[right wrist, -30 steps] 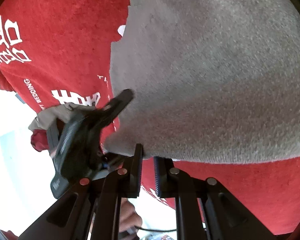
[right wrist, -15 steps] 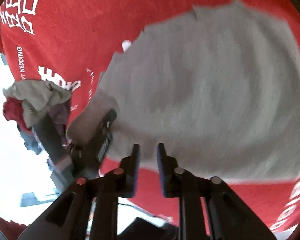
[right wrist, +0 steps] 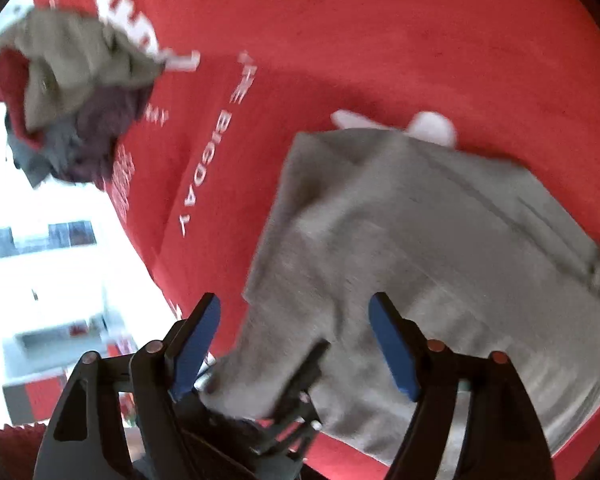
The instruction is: Fold small clothes
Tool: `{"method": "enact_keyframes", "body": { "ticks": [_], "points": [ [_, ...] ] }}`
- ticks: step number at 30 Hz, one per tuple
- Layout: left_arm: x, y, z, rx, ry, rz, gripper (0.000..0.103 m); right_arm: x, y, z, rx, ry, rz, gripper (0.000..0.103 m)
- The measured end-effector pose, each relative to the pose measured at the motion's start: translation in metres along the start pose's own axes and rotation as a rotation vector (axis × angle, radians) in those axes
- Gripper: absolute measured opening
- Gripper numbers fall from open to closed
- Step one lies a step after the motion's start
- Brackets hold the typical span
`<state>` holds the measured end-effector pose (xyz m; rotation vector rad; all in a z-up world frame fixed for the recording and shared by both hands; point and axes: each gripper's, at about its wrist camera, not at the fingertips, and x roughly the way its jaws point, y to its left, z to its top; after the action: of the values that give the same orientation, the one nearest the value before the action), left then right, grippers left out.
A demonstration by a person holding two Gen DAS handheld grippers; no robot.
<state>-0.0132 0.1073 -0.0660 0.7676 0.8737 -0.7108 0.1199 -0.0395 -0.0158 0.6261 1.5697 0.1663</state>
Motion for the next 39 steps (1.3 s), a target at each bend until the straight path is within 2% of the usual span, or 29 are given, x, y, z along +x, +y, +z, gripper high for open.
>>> {"method": "enact_keyframes", "body": {
  "ticks": [4,7,12,14,16,17,19,21,24,30,36,39],
  "points": [
    [0.001,-0.008,-0.001,0.045,-0.013,0.021,0.019,0.037,0.023,0.025,-0.045,0.151,-0.086,0.080],
    [0.002,-0.006,-0.003,0.044,-0.012,0.016,0.019,0.068,0.043,0.036,-0.127,0.245,-0.213,0.080],
    [0.007,-0.004,-0.007,0.045,-0.002,0.019,0.019,0.110,0.052,0.032,-0.204,0.350,-0.437,0.080],
    [0.007,-0.006,-0.008,0.059,-0.006,0.028,0.019,0.123,0.049,0.028,-0.229,0.388,-0.500,0.080],
    [0.006,-0.008,-0.009,0.074,-0.010,0.038,0.019,0.127,0.047,0.024,-0.246,0.388,-0.520,0.078],
    [0.006,-0.008,-0.009,0.079,-0.012,0.038,0.019,0.124,0.046,0.023,-0.252,0.372,-0.517,0.072],
    [0.004,-0.008,-0.007,0.076,-0.015,0.033,0.019,0.106,0.039,0.020,-0.248,0.307,-0.526,0.016],
    [-0.002,-0.011,-0.003,0.091,-0.030,0.042,0.019,0.078,0.019,0.016,-0.149,0.227,-0.368,0.015],
    [-0.016,-0.018,0.004,0.130,-0.068,0.044,0.019,0.043,-0.008,-0.002,-0.053,0.108,-0.196,0.014],
    [-0.054,-0.032,0.020,0.199,-0.145,0.036,0.019,-0.030,-0.043,-0.048,0.063,-0.115,0.063,0.014],
    [-0.097,-0.069,0.049,0.305,-0.254,0.005,0.019,-0.104,-0.085,-0.116,0.114,-0.351,0.226,0.014],
    [-0.117,-0.100,0.062,0.367,-0.301,-0.004,0.019,-0.147,-0.116,-0.150,0.127,-0.463,0.267,0.014]
  ]
}}
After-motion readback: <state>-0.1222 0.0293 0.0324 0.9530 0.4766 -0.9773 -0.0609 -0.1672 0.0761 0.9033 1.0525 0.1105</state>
